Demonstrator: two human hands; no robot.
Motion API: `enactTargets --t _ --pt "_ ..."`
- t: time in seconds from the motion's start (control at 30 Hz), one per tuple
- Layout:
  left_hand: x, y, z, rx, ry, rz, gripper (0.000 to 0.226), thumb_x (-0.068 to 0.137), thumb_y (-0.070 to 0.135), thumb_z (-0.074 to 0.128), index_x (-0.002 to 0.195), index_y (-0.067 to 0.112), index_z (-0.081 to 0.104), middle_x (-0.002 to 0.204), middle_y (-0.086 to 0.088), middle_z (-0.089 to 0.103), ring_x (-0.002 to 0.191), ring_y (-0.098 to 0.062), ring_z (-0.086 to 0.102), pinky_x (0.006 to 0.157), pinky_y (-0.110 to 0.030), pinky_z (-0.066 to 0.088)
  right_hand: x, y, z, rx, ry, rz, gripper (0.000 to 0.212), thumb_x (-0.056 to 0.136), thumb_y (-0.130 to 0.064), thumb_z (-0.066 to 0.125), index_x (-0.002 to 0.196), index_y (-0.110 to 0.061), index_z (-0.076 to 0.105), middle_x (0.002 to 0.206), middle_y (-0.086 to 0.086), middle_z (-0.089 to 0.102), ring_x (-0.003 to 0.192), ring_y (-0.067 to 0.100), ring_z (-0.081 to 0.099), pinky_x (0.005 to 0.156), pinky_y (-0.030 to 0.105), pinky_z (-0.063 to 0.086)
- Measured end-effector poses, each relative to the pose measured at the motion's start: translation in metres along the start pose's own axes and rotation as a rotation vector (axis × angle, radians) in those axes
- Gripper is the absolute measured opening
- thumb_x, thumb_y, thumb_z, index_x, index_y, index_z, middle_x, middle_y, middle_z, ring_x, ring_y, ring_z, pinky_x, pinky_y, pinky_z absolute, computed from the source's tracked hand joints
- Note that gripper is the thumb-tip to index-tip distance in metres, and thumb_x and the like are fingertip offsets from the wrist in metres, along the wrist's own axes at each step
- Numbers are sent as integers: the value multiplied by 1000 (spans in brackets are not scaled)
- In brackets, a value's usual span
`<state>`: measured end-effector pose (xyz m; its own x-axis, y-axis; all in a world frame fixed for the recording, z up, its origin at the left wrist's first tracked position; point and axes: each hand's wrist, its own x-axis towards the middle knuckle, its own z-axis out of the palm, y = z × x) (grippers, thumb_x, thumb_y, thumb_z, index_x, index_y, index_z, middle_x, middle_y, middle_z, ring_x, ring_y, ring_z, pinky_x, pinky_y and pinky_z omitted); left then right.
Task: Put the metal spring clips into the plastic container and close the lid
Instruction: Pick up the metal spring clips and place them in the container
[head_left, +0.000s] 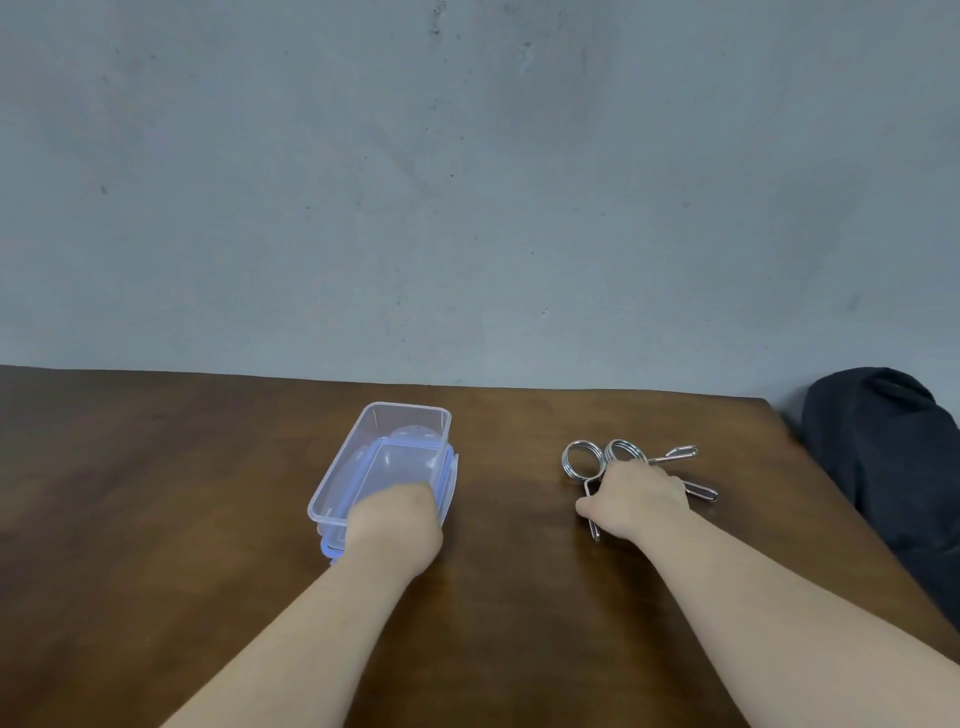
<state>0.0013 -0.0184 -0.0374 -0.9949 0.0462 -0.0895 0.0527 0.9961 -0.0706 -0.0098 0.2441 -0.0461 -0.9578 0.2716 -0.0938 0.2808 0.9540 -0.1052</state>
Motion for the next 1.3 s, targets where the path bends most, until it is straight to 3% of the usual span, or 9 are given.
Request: enactTargets --t 0.1,0.17,0.37,0.5,0.6,0.87,0.97,1.1,1.3 --pt "-5 -2 -1 168 -58 105 23 95 13 47 113 12 60 109 -7 66 98 -28 66 68 -36 48 -5 -3 1 -11 -32 9 35 71 -52 61 92 -23 63 99 1 61 99 27 62 83 37 49" --pt "-9 -5 -1 223 -74 188 22 95 11 49 115 11 57 105 -7 67 93 -28 66 69 -38 52 -10 -2 1 27 -62 27 36 68 -53 62 87 -22 61 98 0 64 93 25 65 79 35 53" --pt "-30 -5 3 -34 18 385 24 104 35 37 90 21 51 80 -1 61 74 -22 59 71 -36 51 -33 6 -6 176 -144 50 32 73 -50 58 71 -19 65 77 -2 68 73 18 66 60 29 46" --pt "-39 -2 6 -65 10 515 29 103 37 39 75 29 40 63 9 46 62 -13 48 63 -28 37 -50 3 -33 354 6 -10 33 71 -51 54 69 -19 64 72 -1 69 70 20 66 58 31 45" --pt "-45 1 7 -81 42 620 28 101 38 40 75 29 44 68 7 53 67 -18 49 66 -30 35 -64 -10 -59 378 66 -111 31 73 -48 55 70 -18 61 70 -1 69 68 21 65 57 31 44" --pt "-65 7 12 -127 224 820 32 96 32 51 68 20 45 62 1 52 69 -30 51 67 -26 24 -83 -56 -68 1 -123 -368 32 68 -50 56 61 -19 51 60 -3 54 59 21 53 54 29 40" --pt "-64 2 17 -125 298 911 36 90 37 60 63 20 43 62 4 49 66 -23 47 75 -26 23 -83 -62 -64 -129 -221 -464 36 66 -53 57 62 -17 50 58 -2 48 57 22 47 53 30 37" --pt "-62 -7 32 -148 354 937 44 75 39 76 60 26 37 57 6 48 64 -18 45 77 -24 21 -79 -64 -54 -229 -253 -579 30 69 -44 62 73 -15 60 67 3 62 65 25 58 56 34 44" --pt "-62 -9 37 -244 387 937 40 73 47 72 56 20 49 53 6 48 61 -18 47 86 -27 24 -77 -69 -33 -384 -201 -727 35 64 -49 59 78 -18 68 79 3 69 81 29 63 69 40 56"
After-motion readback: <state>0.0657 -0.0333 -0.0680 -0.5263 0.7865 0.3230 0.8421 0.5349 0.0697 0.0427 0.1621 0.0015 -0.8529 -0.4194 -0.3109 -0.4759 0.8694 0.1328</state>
